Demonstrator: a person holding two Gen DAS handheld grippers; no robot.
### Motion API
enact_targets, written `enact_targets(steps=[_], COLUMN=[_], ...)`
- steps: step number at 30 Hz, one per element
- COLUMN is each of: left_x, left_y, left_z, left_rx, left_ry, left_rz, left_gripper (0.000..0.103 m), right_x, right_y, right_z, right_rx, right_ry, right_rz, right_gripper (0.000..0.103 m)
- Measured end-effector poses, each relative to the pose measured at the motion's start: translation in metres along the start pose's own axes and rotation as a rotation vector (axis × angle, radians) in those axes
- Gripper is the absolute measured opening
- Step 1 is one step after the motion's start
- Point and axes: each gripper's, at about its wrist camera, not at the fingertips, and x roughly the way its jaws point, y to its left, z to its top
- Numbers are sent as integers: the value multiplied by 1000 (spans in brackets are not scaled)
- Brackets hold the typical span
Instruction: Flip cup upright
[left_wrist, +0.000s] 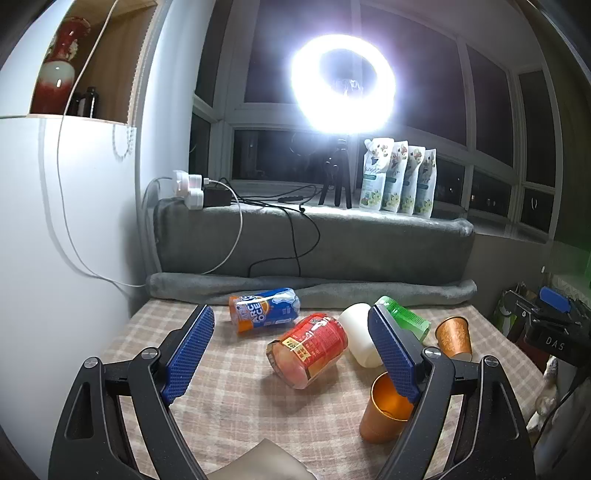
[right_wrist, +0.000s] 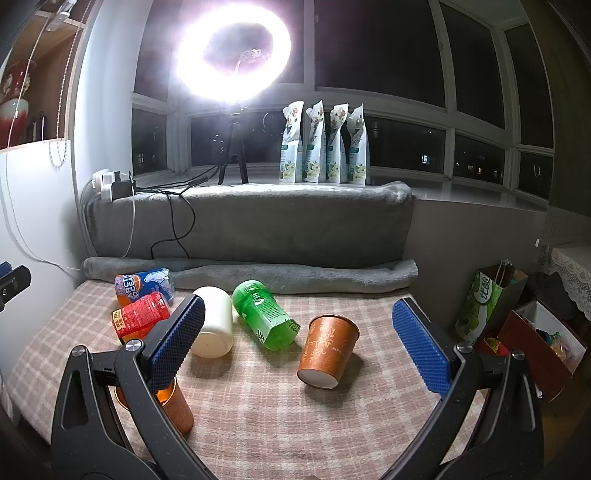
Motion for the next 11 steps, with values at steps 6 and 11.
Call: enact_targets(steps=[6, 11], left_x=[1, 1], left_y=[-1, -1], left_z=[-1, -2], left_rx=[-1, 0], left_ry=[-2, -2], left_rz=[1, -1], left_gripper=[85, 85], right_x=[1, 2], right_y=[1, 1], right_z=[0, -1], right_rx=[-1, -2], right_ry=[2, 2], right_rz=[1, 2], right_gripper=[103, 103])
